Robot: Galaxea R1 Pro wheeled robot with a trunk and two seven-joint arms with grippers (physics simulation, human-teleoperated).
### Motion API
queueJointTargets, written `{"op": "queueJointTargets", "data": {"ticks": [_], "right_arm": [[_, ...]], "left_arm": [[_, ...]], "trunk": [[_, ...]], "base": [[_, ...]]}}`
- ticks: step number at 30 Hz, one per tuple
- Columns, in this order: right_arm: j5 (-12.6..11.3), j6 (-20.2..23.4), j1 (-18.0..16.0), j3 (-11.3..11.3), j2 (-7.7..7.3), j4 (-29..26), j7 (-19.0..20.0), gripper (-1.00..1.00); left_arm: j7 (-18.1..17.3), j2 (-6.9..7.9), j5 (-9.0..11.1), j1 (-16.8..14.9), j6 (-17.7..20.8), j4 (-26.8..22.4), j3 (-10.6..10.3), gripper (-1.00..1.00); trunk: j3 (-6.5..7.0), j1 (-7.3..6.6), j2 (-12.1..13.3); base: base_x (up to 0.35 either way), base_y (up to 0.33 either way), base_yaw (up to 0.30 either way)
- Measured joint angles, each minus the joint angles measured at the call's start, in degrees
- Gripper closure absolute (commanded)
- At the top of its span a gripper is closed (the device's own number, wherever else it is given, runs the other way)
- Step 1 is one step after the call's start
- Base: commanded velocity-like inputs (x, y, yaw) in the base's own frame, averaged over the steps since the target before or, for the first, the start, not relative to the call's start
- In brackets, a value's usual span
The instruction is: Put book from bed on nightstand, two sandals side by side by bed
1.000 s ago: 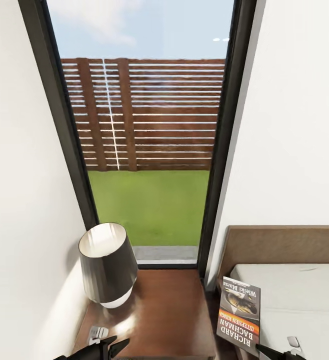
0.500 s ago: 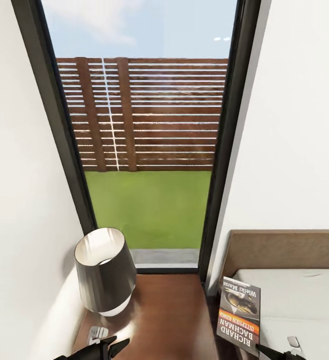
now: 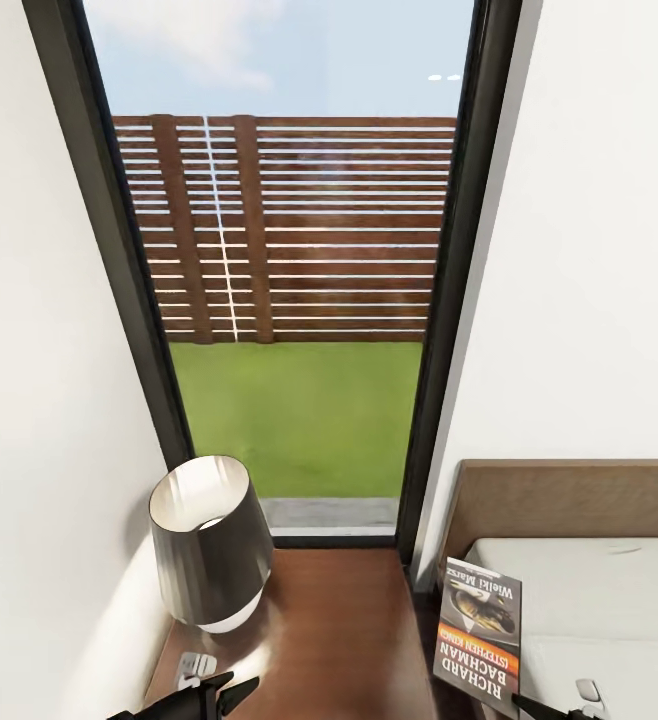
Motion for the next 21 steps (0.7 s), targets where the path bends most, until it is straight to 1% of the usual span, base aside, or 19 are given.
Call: {"op": "queueJointTargets", "data": {"ticks": [6,13,21], "right_arm": [[0.0,0.0,0.0,0.0,0.0,0.0,0.0,1.0],[0.0,0.0,0.0,-0.1,0.0,0.0,0.0,1.0],[0.0,0.0,0.0,0.0,0.02,0.0,0.0,1.0]], "left_arm": [[0.0,0.0,0.0,0.0,0.0,0.0,0.0,-1.0],[0.0,0.0,0.0,0.0,0.0,0.0,0.0,-1.0],[0.0,0.0,0.0,0.0,0.0,0.0,0.0,-1.0]], "trunk": [[0.0,0.0,0.0],[0.0,-0.02,0.0],[0.0,0.0,0.0]], "base": [[0.007,0.0,0.0],[0.196,0.0,0.0],[0.025,0.0,0.0]]}}
